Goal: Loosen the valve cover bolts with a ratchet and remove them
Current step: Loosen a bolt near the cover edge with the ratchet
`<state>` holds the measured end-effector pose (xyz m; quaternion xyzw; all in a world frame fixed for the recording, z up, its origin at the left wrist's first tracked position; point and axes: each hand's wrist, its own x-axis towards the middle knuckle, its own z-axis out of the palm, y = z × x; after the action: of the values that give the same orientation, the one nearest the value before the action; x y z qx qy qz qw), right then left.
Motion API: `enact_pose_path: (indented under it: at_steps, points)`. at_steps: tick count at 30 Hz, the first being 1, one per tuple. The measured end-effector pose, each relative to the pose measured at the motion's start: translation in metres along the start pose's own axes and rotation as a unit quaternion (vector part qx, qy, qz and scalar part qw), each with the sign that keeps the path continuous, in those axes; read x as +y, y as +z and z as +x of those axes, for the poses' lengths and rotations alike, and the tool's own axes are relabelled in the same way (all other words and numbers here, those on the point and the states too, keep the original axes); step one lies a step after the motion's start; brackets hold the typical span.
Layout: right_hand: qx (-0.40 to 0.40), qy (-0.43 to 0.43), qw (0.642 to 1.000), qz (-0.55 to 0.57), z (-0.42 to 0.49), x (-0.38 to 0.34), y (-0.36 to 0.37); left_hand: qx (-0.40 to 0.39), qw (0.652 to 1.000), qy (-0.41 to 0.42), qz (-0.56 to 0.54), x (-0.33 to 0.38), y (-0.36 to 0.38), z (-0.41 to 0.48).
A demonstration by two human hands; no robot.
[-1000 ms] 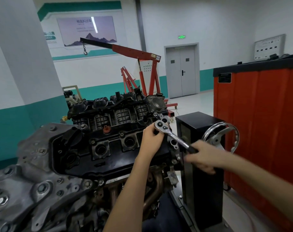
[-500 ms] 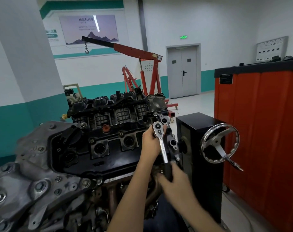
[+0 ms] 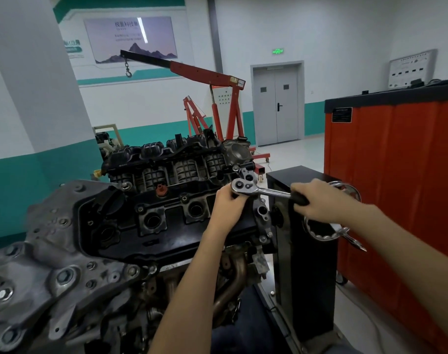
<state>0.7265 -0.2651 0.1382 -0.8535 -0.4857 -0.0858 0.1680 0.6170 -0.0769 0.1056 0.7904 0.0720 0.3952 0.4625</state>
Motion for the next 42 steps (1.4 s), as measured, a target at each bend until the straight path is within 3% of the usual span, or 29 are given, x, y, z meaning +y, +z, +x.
enact_pose_path:
  at_steps: [1,3,6,8,10,12,14,17,19,21,23,26,29,34,36,38,42]
  points:
    - [0.023,0.018,0.999,0.014,-0.007,-0.007,0.012,0.014,1.000,-0.007,-0.003,-0.002,0.000,-0.001]
    - [0.056,0.061,0.985,0.149,-0.032,-0.031,0.046,0.035,0.999,-0.008,-0.006,-0.006,0.002,-0.004]
    - [0.087,0.104,0.919,0.370,-0.058,-0.087,0.095,0.058,0.997,-0.002,-0.055,-0.006,0.008,-0.007]
    - [0.118,0.129,0.881,0.439,-0.055,-0.127,0.118,0.053,0.996,0.004,-0.076,-0.007,0.009,-0.006]
    - [0.117,0.138,0.865,0.468,-0.051,-0.149,0.125,0.045,0.996,0.003,-0.076,-0.007,0.009,-0.006]
    - [0.100,0.127,0.882,0.442,-0.052,-0.131,0.118,0.050,0.996,0.000,-0.067,-0.007,0.008,-0.006]
    - [0.051,0.084,0.924,0.370,-0.055,-0.088,0.097,0.059,0.997,-0.003,-0.056,-0.006,0.009,-0.005]
    - [-0.041,0.003,0.986,0.159,-0.035,-0.024,0.041,0.043,0.999,-0.002,-0.008,-0.004,0.009,-0.003]
    - [-0.065,-0.039,0.997,0.004,-0.009,-0.005,0.001,0.038,0.999,0.000,-0.001,-0.003,0.006,-0.002]
    - [-0.036,-0.060,0.994,-0.084,0.008,0.000,-0.014,0.030,1.000,0.001,-0.003,-0.002,0.003,-0.003]
    - [0.013,-0.031,0.997,-0.075,0.002,0.000,0.000,0.030,1.000,0.003,0.002,-0.002,0.003,-0.004]
    - [0.057,0.043,0.988,0.137,-0.040,-0.027,0.055,0.050,0.999,0.002,0.004,-0.006,0.007,-0.006]
    - [0.094,0.089,0.925,0.358,-0.064,-0.088,0.101,0.067,0.997,0.000,-0.033,-0.007,0.012,-0.009]
    - [0.129,0.137,0.865,0.465,-0.053,-0.144,0.131,0.045,0.998,-0.008,-0.050,-0.011,0.009,-0.005]
    - [0.101,0.120,0.885,0.438,-0.055,-0.124,0.122,0.044,0.998,-0.009,-0.036,-0.013,0.007,-0.001]
    - [0.057,0.071,0.928,0.362,-0.057,-0.083,0.102,0.031,0.999,-0.012,-0.019,-0.015,0.005,0.003]
    - [-0.022,-0.008,0.994,0.108,-0.028,-0.005,0.030,-0.008,0.999,0.009,0.032,-0.010,0.005,0.009]
